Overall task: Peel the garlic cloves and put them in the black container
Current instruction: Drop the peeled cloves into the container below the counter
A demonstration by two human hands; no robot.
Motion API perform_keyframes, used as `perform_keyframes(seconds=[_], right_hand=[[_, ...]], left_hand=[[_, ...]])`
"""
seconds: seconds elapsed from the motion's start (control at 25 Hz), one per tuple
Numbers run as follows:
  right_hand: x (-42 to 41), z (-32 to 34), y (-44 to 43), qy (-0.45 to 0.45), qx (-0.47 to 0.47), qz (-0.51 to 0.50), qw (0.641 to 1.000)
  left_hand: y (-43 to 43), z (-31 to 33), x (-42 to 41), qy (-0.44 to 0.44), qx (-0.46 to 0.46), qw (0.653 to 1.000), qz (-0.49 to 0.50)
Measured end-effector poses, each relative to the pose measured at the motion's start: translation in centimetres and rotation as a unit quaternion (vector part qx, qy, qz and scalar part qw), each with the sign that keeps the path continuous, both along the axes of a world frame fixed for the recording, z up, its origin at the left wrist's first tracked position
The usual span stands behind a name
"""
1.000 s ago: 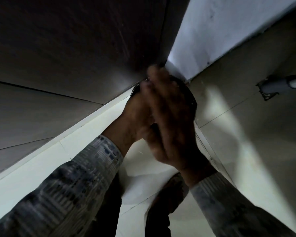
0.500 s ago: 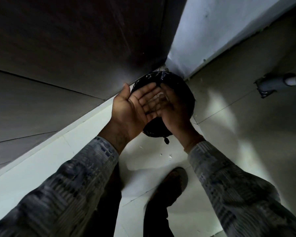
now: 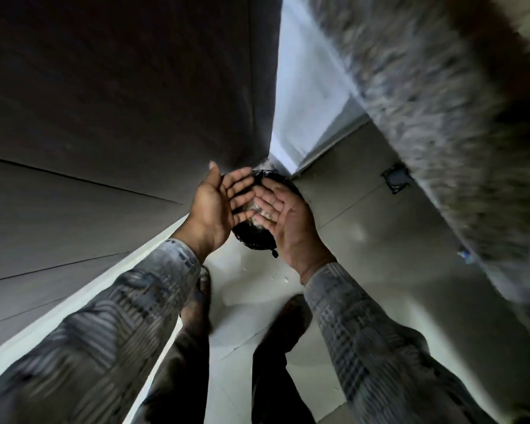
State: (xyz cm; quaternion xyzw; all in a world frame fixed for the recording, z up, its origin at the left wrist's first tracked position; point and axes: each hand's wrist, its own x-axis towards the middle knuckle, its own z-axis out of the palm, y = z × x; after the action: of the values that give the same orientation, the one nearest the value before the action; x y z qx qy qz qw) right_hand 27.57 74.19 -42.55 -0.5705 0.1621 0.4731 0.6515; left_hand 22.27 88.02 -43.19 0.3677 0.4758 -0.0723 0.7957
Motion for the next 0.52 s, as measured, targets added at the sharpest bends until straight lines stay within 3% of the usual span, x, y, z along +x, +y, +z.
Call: perform_keyframes(seconds=[0.32, 0.52], right_hand=[[-1.1, 19.1, -2.1, -0.020, -0.022, -0.023, 0.999], [-4.9, 31.2, -4.0, -0.067, -0.024, -0.080, 0.994]], left_hand=[[-1.7, 18.5, -1.5, -0.002, 0.042, 0.994, -0.100], [-2.1, 29.7, -3.8, -0.051, 0.083, 0.977, -0.188]])
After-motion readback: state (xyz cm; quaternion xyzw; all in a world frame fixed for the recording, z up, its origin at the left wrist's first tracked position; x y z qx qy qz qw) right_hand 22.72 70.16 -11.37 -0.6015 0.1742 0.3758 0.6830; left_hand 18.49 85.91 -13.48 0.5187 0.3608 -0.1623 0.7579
